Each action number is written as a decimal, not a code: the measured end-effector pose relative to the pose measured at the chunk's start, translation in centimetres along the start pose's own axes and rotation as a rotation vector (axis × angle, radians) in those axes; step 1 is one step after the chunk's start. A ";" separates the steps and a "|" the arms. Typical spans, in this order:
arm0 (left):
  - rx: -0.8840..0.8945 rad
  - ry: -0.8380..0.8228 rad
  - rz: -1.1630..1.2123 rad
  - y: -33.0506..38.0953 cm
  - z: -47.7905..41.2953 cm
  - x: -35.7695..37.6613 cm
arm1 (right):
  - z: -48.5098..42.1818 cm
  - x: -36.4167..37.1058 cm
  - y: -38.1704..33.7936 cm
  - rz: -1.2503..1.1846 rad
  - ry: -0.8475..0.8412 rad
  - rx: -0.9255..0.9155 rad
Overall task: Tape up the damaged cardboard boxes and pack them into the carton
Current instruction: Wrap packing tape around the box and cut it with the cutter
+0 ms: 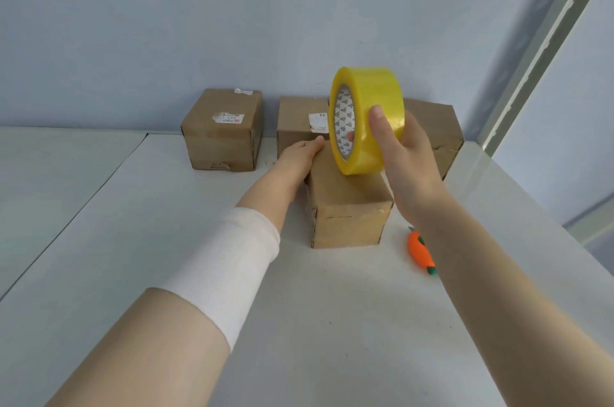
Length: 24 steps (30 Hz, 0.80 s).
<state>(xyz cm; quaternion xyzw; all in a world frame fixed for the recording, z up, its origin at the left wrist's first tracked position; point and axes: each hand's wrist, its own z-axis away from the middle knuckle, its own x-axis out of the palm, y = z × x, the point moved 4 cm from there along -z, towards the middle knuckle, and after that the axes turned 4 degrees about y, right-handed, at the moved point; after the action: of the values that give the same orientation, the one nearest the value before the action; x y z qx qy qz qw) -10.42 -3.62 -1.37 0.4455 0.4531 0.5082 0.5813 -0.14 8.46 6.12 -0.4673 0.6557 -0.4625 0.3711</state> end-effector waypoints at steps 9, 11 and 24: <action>0.017 0.002 0.018 -0.3 -0.6 0.1 | 3.1 -0.9 0.6 0.018 -0.177 -0.108; 0.023 -0.003 0.017 -0.2 -0.5 0.1 | 3.6 -1.1 0.4 0.031 -0.131 -0.124; 0.214 0.072 -0.139 0.7 0.8 -0.2 | 12.2 -3.3 2.3 0.080 0.058 0.112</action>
<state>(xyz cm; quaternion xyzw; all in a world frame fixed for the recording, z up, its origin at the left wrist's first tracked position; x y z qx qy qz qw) -9.76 -3.84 -0.48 0.4540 0.5553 0.4312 0.5474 11.43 8.78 0.45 -0.4056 0.6574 -0.4966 0.3959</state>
